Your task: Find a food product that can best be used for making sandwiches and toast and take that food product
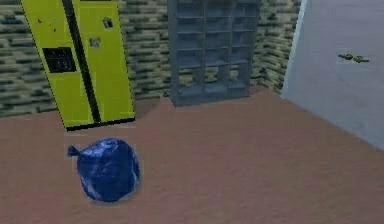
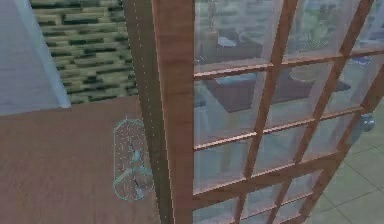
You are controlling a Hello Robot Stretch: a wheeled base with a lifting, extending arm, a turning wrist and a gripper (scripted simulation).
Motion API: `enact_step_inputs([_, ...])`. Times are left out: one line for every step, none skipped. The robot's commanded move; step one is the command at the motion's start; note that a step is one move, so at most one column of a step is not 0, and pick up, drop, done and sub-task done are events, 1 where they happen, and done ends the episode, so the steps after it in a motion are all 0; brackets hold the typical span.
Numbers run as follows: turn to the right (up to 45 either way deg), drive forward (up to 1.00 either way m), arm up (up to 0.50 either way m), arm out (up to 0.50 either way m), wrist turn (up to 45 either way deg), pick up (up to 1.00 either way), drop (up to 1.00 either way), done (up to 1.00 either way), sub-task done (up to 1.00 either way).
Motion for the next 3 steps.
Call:
enact_step_inputs([-45.0,0.00,0.00,0.00,0.0,0.00,0.00,0.00,0.00])
enact_step_inputs([0.0,0.05,0.00,0.00,0.0,0.00,0.00,0.00,0.00])
enact_step_inputs([30.0,0.00,0.00,0.00,0.0,0.00,0.00,0.00,0.00])
